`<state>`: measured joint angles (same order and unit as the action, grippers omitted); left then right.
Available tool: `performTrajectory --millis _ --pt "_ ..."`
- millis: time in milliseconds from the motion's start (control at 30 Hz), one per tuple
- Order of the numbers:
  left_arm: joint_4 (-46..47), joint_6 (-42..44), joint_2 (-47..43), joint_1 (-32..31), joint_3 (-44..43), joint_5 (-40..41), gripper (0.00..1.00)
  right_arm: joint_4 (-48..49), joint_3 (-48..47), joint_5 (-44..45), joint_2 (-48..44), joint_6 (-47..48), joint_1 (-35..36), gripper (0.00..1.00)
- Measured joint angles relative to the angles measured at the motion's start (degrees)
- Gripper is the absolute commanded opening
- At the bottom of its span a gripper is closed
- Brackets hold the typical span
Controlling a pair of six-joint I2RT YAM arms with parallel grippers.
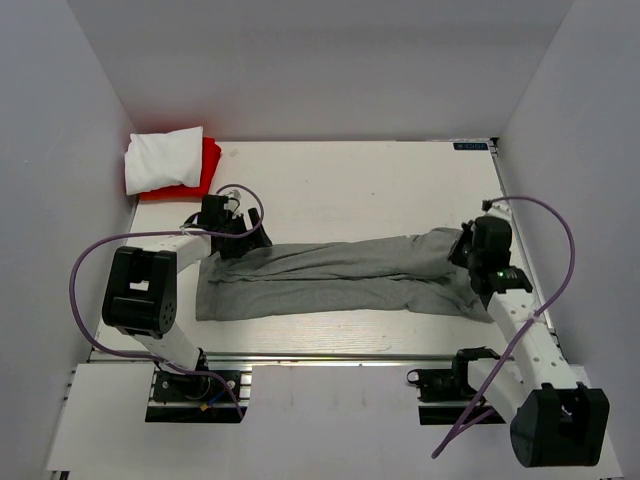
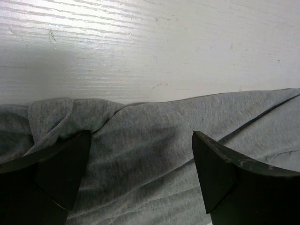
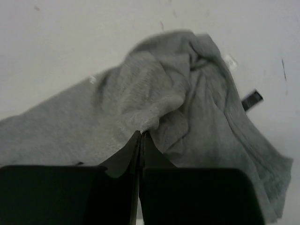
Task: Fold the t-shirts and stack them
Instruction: Fold the other side of the tshirt into a rectangle
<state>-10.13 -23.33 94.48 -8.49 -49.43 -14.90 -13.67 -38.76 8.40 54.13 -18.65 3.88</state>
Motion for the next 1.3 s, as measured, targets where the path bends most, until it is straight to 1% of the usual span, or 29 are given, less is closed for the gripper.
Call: performTrajectory --millis 200,300,433,467,500,533,633,667,733,767,833,867,900,933,967,1000,1033,1133,1300 --pt "0.28 0.02 0.26 0.0 -0.02 -0.11 1.0 -5.29 10.08 6.12 -6.69 -5.64 -0.02 0.0" --pt "0.39 0.02 0.46 0.0 -0.11 -0.17 1.0 -9.84 11.65 9.79 -7.98 -10.4 -0.07 0.0" --pt "0.35 0.0 0.87 0.0 -0.59 -0.31 1.0 -14.75 11.45 13.14 -5.53 -15.8 -0.13 0.0" --pt "0.2 0.0 1.03 0.0 -0.83 -0.33 1.0 -15.89 11.43 13.22 -3.96 -17.0 -0.13 0.0" --pt "0.09 0.0 1.18 0.0 -1.01 -0.35 1.0 -17.05 11.39 13.16 -2.36 -17.97 -0.11 0.02" --pt "0.04 0.0 1.25 0.0 -1.11 -0.35 1.0 -18.05 11.39 13.07 -0.94 -18.78 -0.13 0.0" --pt "-0.07 -0.02 1.33 0.0 -1.2 -0.33 1.0 -20.15 11.39 12.35 2.86 -20.46 -0.13 0.0" --pt "-0.09 0.0 1.33 0.0 -1.22 -0.35 1.0 -20.59 11.39 12.15 3.85 -20.96 -0.11 0.06" --pt "-0.13 0.0 1.33 0.0 -1.25 -0.33 1.0 -21.03 11.3 11.78 5.18 -21.77 -0.13 0.16" --pt "-0.15 -0.02 1.33 0.0 -1.25 -0.33 1.0 -21.11 11.02 11.72 5.51 -21.77 -0.13 0.33" --pt "-0.35 -0.02 1.36 0.0 -1.38 -0.28 1.0 -22.23 9.49 11.61 5.79 -21.49 -0.13 0.43" --pt "-0.39 0.0 1.36 -0.02 -1.4 -0.24 1.0 -22.75 8.28 11.78 5.81 -21.05 -0.13 0.57" --pt "-0.44 0.0 1.36 -0.07 -1.42 -0.2 1.0 -23.23 6.88 11.93 5.79 -20.68 -0.13 0.61" --pt "-0.46 0.0 1.36 -0.11 -1.42 -0.13 1.0 -23.96 4.76 12.22 5.77 -19.78 -0.13 0.66" --pt "-0.48 0.07 1.36 -0.13 -1.44 -0.09 1.0 -24.02 2.49 12.33 5.55 -18.34 -0.11 0.69" --pt "-0.52 0.13 1.33 -0.15 -1.44 -0.04 1.0 -23.87 0.0 12.2 5.14 -16.85 -0.13 0.88" --pt "-0.59 0.2 1.33 -0.17 -1.46 0.0 1.0 -23.32 -2.19 11.96 4.52 -15.63 -0.11 0.9" --pt "-0.76 0.33 1.31 -0.17 -1.49 0.33 1.0 -20.22 -6.88 10.34 1.99 -10.34 -0.11 0.9" --pt "-1.25 0.44 1.29 -0.28 -1.7 0.83 1.0 -15.26 -9.77 7.74 2.75 -5.22 -0.15 0.9"
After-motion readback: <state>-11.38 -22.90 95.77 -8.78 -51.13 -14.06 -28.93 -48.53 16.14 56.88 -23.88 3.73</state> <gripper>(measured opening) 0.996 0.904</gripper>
